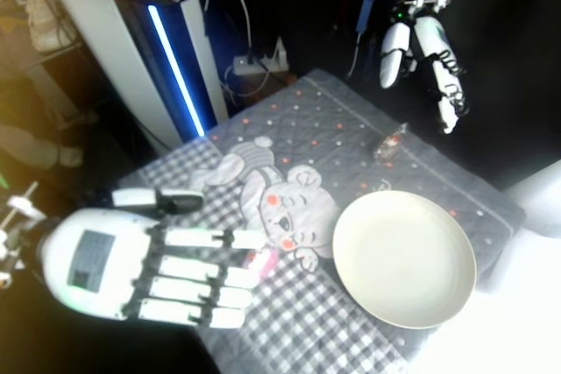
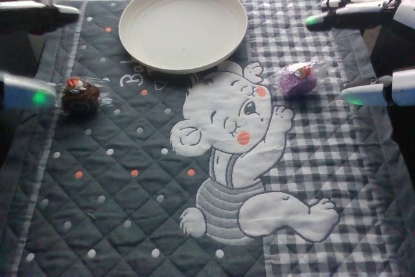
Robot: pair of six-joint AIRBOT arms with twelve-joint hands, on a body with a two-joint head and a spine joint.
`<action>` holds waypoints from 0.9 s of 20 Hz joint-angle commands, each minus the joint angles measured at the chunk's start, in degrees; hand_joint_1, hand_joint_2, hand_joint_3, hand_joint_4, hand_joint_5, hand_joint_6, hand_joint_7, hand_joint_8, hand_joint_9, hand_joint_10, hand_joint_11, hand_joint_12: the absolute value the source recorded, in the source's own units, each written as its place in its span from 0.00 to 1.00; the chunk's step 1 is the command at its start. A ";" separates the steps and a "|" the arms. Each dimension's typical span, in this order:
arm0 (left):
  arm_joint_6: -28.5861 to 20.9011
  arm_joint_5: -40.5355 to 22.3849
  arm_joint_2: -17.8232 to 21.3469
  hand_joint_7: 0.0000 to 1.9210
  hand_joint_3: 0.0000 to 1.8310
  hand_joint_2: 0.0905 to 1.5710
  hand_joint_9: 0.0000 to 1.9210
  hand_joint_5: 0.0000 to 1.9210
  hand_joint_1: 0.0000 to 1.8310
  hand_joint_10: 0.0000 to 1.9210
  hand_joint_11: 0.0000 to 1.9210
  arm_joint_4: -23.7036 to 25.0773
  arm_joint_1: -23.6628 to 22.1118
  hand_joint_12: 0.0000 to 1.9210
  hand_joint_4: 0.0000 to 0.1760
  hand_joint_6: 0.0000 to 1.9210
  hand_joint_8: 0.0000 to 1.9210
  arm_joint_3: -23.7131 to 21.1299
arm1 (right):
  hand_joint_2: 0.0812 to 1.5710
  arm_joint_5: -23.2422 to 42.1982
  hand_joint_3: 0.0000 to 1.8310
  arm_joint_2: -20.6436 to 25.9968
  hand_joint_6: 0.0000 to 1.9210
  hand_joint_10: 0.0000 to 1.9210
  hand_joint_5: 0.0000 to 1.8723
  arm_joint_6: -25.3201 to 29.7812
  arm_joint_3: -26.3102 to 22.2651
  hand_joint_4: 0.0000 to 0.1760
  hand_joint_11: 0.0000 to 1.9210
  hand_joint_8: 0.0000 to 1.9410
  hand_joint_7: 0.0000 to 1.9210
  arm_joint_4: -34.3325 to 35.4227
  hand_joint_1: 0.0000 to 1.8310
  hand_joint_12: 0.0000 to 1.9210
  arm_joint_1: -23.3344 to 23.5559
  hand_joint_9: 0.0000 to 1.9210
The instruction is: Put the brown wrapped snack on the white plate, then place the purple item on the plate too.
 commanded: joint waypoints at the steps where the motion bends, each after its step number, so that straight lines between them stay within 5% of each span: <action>1: -0.32 -2.51 -0.78 0.19 0.00 0.53 0.20 0.18 0.44 0.00 0.03 -0.11 -1.64 0.47 0.51 0.00 0.00 0.57 | 0.62 6.18 0.00 -0.02 0.00 0.00 0.26 0.37 0.30 0.67 0.02 0.00 0.16 2.14 0.50 0.32 0.81 0.14; 2: -0.32 -0.43 -1.33 0.19 0.00 0.55 0.20 0.17 0.42 0.00 0.04 1.56 -2.97 0.51 0.50 0.00 0.00 1.19 | 0.62 6.18 0.00 -0.02 0.00 0.00 0.26 0.37 0.30 0.68 0.02 0.00 0.16 2.13 0.51 0.32 0.81 0.15; 5: -0.19 8.21 -3.43 0.24 0.00 0.52 0.27 0.21 0.45 0.00 0.12 9.04 -7.19 0.39 0.49 0.00 0.00 3.21 | 0.63 6.18 0.00 -0.03 0.00 0.00 0.26 0.37 0.30 0.78 0.00 0.00 0.16 2.09 0.50 0.37 0.81 0.14; 6: 0.52 11.58 -4.30 0.26 0.00 0.50 0.30 0.22 0.47 0.01 0.13 11.69 -8.63 0.39 0.63 0.00 0.00 3.82 | 0.64 6.18 0.00 -0.04 0.00 0.00 0.26 0.37 0.29 0.57 0.00 0.00 0.16 2.03 0.52 0.35 0.81 0.14; 8: 1.61 16.34 -5.45 0.30 0.00 0.50 0.33 0.24 0.49 0.01 0.13 15.87 -10.74 0.42 0.63 0.00 0.00 4.50 | 0.64 6.18 0.00 -0.05 0.00 0.00 0.26 0.38 0.29 0.51 0.00 0.00 0.16 1.98 0.51 0.34 0.81 0.13; 11: 2.28 19.92 -6.22 0.35 0.00 0.52 0.40 0.27 0.46 0.02 0.22 19.02 -12.18 0.44 0.49 0.00 0.01 5.01 | 0.65 6.18 0.00 -0.08 0.00 0.00 0.24 0.38 0.29 0.61 0.00 0.00 0.14 1.92 0.51 0.29 0.80 0.11; 13: 2.57 21.09 -6.86 0.41 0.00 0.55 0.47 0.32 0.46 0.03 0.25 19.80 -12.63 0.48 0.35 0.00 0.01 5.41 | 0.65 6.17 0.00 -0.10 0.00 0.00 0.24 0.38 0.29 0.59 0.00 0.00 0.14 1.92 0.51 0.28 0.80 0.10; 14: 2.56 21.20 -7.34 0.50 0.00 0.67 0.57 0.45 0.64 0.15 0.31 19.58 -12.69 0.63 0.00 0.35 0.49 5.87 | 0.65 6.17 0.00 -0.14 0.00 0.00 0.25 0.38 0.30 0.43 0.00 0.00 0.15 1.92 0.53 0.30 0.80 0.12; 15: 2.53 20.89 -7.63 0.47 0.00 0.70 0.50 0.48 0.63 0.55 0.33 19.12 -12.77 0.80 0.00 0.49 0.60 6.09 | 0.65 6.17 0.00 -0.16 0.00 0.00 0.25 0.38 0.29 0.44 0.00 0.00 0.16 1.92 0.53 0.32 0.80 0.12; 16: 2.53 20.27 -7.77 0.46 0.00 0.71 0.50 0.48 0.62 0.79 0.38 18.56 -12.90 0.88 0.00 0.55 0.67 6.15 | 0.65 6.17 0.00 -0.18 0.00 0.00 0.25 0.38 0.29 0.43 0.00 0.00 0.16 1.91 0.53 0.32 0.80 0.13; 18: 2.52 18.45 -8.36 0.46 0.00 0.70 0.50 0.50 0.63 0.91 0.41 17.48 -14.61 0.98 0.00 0.52 0.72 6.78 | 0.65 6.17 0.00 -0.17 0.00 0.00 0.26 0.39 0.31 0.39 0.00 0.00 0.16 1.91 0.54 0.31 0.80 0.13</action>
